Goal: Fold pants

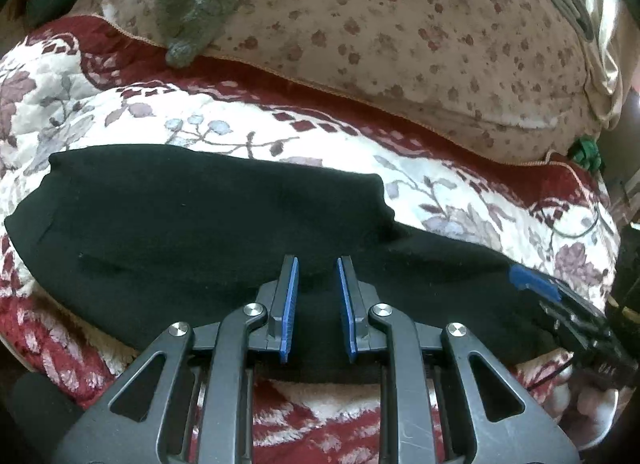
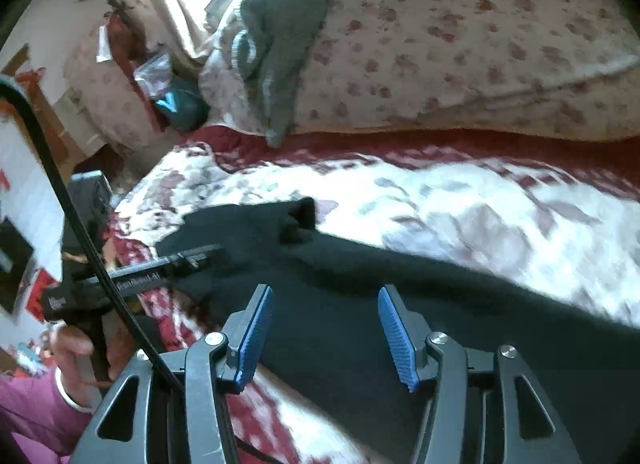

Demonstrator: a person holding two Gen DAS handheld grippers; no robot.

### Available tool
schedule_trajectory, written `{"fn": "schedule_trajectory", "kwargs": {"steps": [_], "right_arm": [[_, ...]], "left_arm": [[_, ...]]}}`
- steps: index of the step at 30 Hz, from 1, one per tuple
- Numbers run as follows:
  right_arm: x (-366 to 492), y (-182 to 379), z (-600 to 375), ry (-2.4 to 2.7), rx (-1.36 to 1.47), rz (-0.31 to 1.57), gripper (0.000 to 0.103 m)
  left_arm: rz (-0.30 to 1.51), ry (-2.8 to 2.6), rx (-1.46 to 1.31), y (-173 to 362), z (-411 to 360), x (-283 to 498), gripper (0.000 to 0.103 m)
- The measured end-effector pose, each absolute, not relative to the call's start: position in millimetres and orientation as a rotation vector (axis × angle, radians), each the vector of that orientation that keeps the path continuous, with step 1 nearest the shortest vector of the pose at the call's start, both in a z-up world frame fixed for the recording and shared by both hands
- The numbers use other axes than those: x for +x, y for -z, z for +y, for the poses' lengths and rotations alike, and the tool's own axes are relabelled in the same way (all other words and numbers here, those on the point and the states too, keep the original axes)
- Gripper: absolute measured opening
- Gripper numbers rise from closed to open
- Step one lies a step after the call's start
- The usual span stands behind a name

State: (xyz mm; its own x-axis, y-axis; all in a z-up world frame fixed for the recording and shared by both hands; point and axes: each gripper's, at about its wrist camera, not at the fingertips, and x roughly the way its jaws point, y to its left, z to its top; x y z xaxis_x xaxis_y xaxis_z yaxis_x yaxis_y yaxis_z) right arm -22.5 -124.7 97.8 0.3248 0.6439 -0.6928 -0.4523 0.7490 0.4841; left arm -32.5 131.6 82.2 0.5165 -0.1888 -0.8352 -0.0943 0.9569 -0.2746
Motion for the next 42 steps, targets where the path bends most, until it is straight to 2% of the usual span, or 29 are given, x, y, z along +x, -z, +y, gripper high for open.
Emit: {"fn": "schedule_trajectory", "kwargs": {"steps": [4,8,9,10,11,14,16,21,22,23,25,30,32,34,36,42], "right_arm": [[12.7,-91.1,-91.4,-0.834,0.289,1.040,0.053],[53.9,-58.4,-51.2,-0.879,0.316,1.145,0.050],[62.2,-49.1,-43.7,-0.896,0.336,1.169,0.043],[68.7,-41.5,-37.7,-0.919,0.366,1.182,0.027],[74.3,-34.8,-31.4,-0.945,0.396,1.194,0.019],[83.2,-36.1,-21.9,-0.936,0.339,1.167,0.011],[88.9,-35.4,-22.6,-0.898,0.304,1.157,0.010],[87.0,-26.8,-20.0,-0.849,0.260,1.175,0.012],[86.4,-31.6,-24.2,-0.853,0.284,1.171,0.017],[83.9,-38.5,-31.3,-0.837,0.303,1.168,0.027],[76.8,-51.7,-47.1,-0.807,0.313,1.142,0.038],[40.8,-90.7,-104.1,-0.789,0.347,1.032,0.043],[23.2,-103.5,-125.7,-0.753,0.318,0.996,0.052],[4.7,-116.3,-148.9,-0.711,0.275,0.966,0.052],[-13.5,-126.8,-172.8,-0.660,0.233,0.951,0.052],[-51.3,-130.0,-253.6,-0.496,0.284,1.012,0.052]], "left_arm": [[1.041,0.029,-0.314,-75.9,142.6,-32.8,0.017],[1.058,0.023,-0.324,-67.0,147.4,-31.0,0.017],[1.064,0.023,-0.328,-64.0,148.2,-29.9,0.017],[1.069,0.025,-0.330,-61.6,148.7,-29.0,0.017],[1.076,0.026,-0.336,-58.9,149.5,-27.5,0.017],[1.075,0.036,-0.349,-56.3,152.8,-23.0,0.017],[1.066,0.032,-0.349,-55.9,153.7,-20.6,0.017],[1.065,0.010,-0.336,-55.0,150.3,-17.1,0.017],[1.065,0.011,-0.328,-56.9,148.0,-17.6,0.017],[1.065,0.014,-0.325,-57.9,146.6,-17.5,0.017],[1.059,0.024,-0.317,-62.6,141.0,-19.9,0.017],[1.038,0.060,-0.280,-76.1,121.5,-25.5,0.017],[1.032,0.078,-0.264,-81.5,111.1,-27.6,0.017],[1.029,0.094,-0.264,-84.8,103.4,-28.4,0.026],[1.021,0.120,-0.276,-88.7,95.6,-29.3,0.048],[1.015,0.171,-0.274,-96.7,72.5,-33.6,0.050]]}}
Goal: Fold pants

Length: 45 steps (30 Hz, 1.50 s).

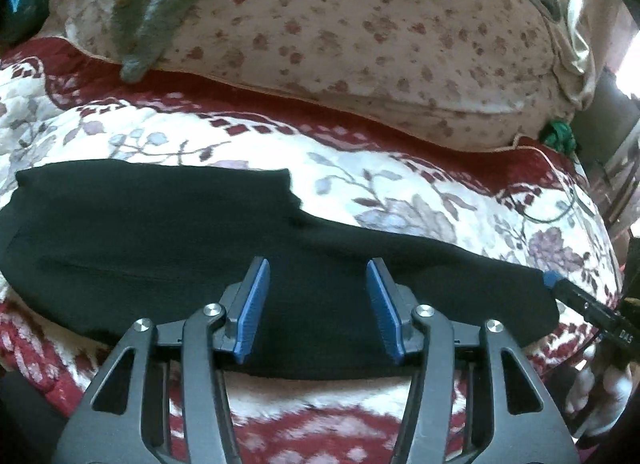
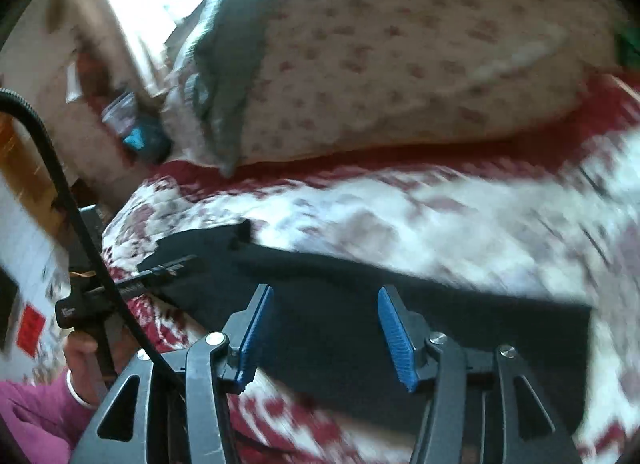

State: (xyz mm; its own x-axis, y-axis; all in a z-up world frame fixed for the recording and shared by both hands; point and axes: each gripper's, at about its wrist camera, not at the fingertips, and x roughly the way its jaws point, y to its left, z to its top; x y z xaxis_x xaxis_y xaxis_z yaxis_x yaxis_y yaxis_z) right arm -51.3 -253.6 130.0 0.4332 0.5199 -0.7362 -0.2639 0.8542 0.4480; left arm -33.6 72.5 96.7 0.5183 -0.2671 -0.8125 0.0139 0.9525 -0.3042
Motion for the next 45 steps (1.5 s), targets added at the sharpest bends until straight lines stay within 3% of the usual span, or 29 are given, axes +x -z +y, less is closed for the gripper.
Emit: {"fn": "schedule_trajectory", "kwargs": {"steps": [8,18,22,25,32,35,37,45], "right_arm": [[-86.9,-105.7,-335.9,-0.274,0.446,1.101,0.054],[-111.0,-81.3,-373.3,-0.132,0.748,1.165,0.057],[-121.6,-88.2,-366.3,-0.150,0.752,1.206,0.065],[-125.7,-79.0,-365.1,-0.132,0.762,1.217,0.065],[-114.0,-64.1,-371.5,-0.082,0.852,1.078,0.066],[-113.9,-63.3,-371.4,-0.084,0.890,1.021,0.077],[-116.5,-65.3,-368.2,-0.089,0.883,0.997,0.079],[-119.9,-68.4,-368.9,-0.129,0.928,0.941,0.079]], "left_arm": [[1.068,0.247,-0.230,-89.0,50.8,-58.4,0.050],[1.113,0.258,-0.263,-64.9,42.4,-87.6,0.050],[1.127,0.254,-0.294,-61.5,44.3,-90.5,0.050],[1.110,0.230,-0.306,-60.5,43.9,-88.9,0.050],[1.120,0.203,-0.255,-51.5,31.2,-82.1,0.050],[1.118,0.194,-0.255,-50.3,31.1,-77.4,0.051],[1.117,0.194,-0.249,-51.0,30.3,-74.4,0.051],[1.128,0.200,-0.257,-54.3,30.9,-68.3,0.051]]}}
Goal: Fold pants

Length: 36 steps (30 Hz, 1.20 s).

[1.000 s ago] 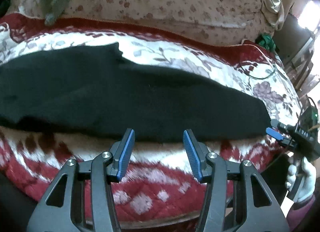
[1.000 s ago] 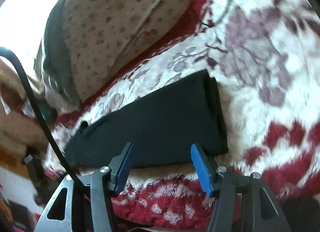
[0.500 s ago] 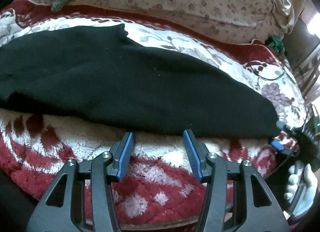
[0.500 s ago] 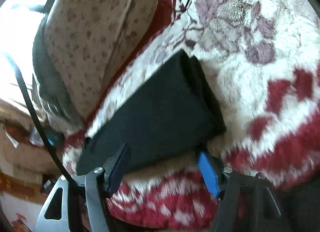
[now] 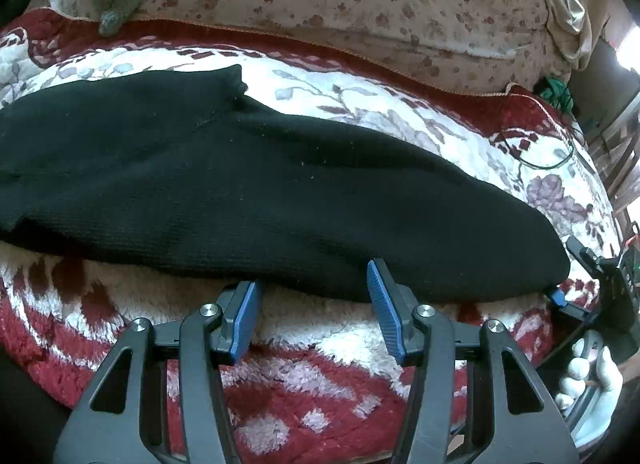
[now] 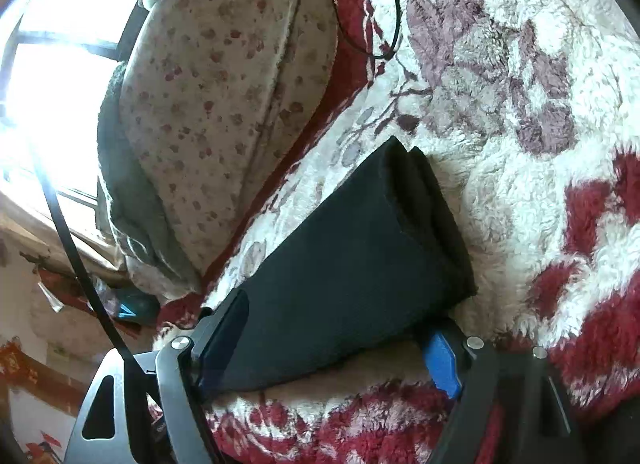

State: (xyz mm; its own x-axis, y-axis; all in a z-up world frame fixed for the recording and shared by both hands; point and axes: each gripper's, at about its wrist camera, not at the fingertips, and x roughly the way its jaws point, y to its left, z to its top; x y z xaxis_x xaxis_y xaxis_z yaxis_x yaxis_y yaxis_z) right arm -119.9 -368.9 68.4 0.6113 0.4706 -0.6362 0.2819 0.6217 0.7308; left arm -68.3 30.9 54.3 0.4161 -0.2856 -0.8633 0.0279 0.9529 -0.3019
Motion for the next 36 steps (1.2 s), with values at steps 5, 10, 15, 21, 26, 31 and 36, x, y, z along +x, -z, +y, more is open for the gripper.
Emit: {"fn": "schedule_trajectory", "kwargs": {"steps": [5,10,15,21,26,31,36], "right_arm": [[-120.0,-68.8,-368.0,-0.128,0.925,0.950,0.079],[-122.2,-68.3,-366.8,-0.134,0.938,0.955,0.079],[-131.8,-68.6,-363.8,-0.136,0.941,0.979,0.078],[-130.7,-67.1,-366.9,-0.108,0.957,0.971,0.074],[-132.9,-71.5,-367.7,-0.095,0.916,1.025,0.073],[-129.1,-65.2,-375.0,-0.105,0.954,1.008,0.073],[-127.2,-62.3,-380.7,-0.103,0.993,0.931,0.073]], "left_arm": [[1.126,0.208,-0.225,-58.1,26.9,-71.4,0.051],[1.146,0.203,-0.247,-51.8,29.5,-72.2,0.051],[1.107,0.247,-0.232,-73.8,29.7,-77.8,0.051],[1.065,0.400,-0.125,-102.1,-6.4,-44.9,0.052],[1.061,0.552,-0.034,-113.2,-49.7,-15.3,0.052],[1.052,0.728,0.047,-119.8,-92.1,-0.4,0.052],[1.096,0.882,0.170,-94.9,-143.6,23.3,0.052]]}}
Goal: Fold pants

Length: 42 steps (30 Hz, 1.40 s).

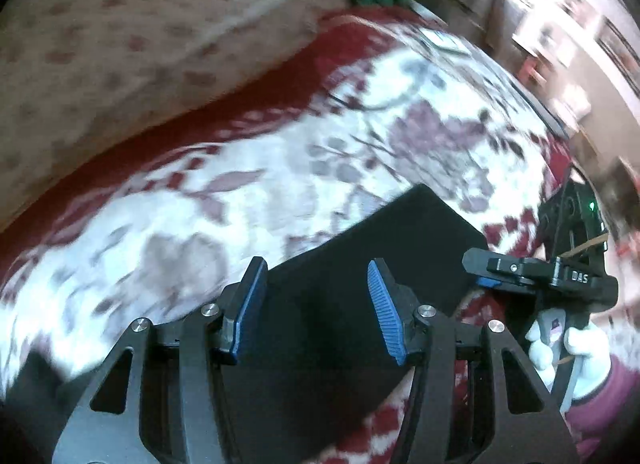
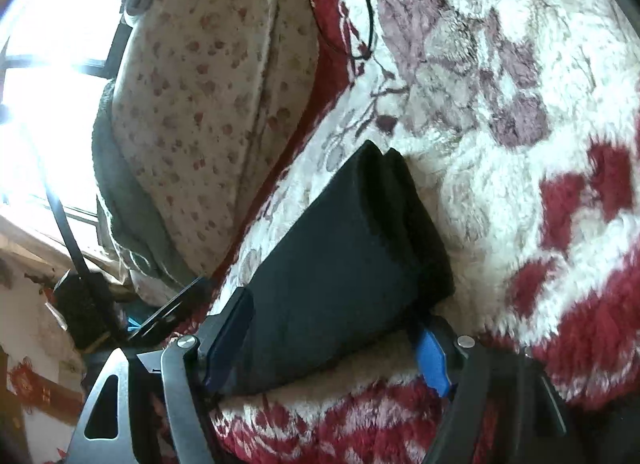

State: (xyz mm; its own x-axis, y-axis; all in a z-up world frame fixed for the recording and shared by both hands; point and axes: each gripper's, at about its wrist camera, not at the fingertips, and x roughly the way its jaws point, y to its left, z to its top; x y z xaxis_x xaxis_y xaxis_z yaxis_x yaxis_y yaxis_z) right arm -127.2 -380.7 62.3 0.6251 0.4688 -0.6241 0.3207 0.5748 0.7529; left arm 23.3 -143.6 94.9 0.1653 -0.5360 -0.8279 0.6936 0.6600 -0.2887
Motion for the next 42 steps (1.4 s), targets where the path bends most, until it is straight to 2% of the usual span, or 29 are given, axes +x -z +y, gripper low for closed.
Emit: {"fn": "schedule_trajectory", "kwargs": {"steps": [10,13,15,16,17,18,19,20,21,25,30,38,42], "right_arm": [[-139.4,-58.5,-389.8,-0.167,1.089,0.808,0.077],[-141.4,-58.1,-389.7,-0.161,1.098,0.778,0.074],[-137.3,-55.6,-389.8,-0.151,1.085,0.798,0.062],[-133.2,-53.2,-390.6,-0.165,1.090,0.801,0.042],[-128.5,-49.0,-392.0,-0.216,1.123,0.793,0.028],[-123.4,-40.0,-393.4,-0.258,1.190,0.802,0.024],[-121.2,-37.1,-393.7,-0.263,1.209,0.804,0.020],[-119.1,-39.5,-393.1,-0.263,1.183,0.797,0.017],[-117.6,-43.1,-391.1,-0.273,1.162,0.792,0.017],[-112.2,-62.6,-381.4,-0.329,1.080,0.780,0.016],[-102.3,-99.6,-363.0,-0.448,1.036,0.731,0.016],[-63.6,-155.4,-266.2,-0.752,0.891,0.748,0.016],[-39.1,-151.8,-203.4,-0.860,0.828,0.822,0.016]], "left_arm": [[1.199,1.177,0.379,-47.3,-208.0,44.9,0.052],[1.226,1.211,0.366,-41.7,-222.9,49.8,0.060],[1.223,1.231,0.364,-38.9,-230.1,49.5,0.061],[1.204,1.235,0.376,-38.5,-233.0,46.5,0.061],[1.177,1.242,0.394,-38.8,-235.6,42.2,0.055],[1.159,1.250,0.398,-39.8,-236.3,39.4,0.046],[1.145,1.247,0.396,-41.3,-235.9,37.4,0.043],[1.139,1.247,0.389,-42.4,-235.3,37.0,0.030],[1.141,1.255,0.366,-44.4,-233.8,38.0,0.014],[1.118,1.248,0.291,-59.8,-220.2,41.2,0.013],[1.026,1.223,0.202,-106.0,-184.5,43.4,0.012],[0.911,1.085,0.040,-168.2,-65.8,45.6,0.007],[0.919,0.956,-0.052,-160.5,4.7,42.9,0.004]]}}
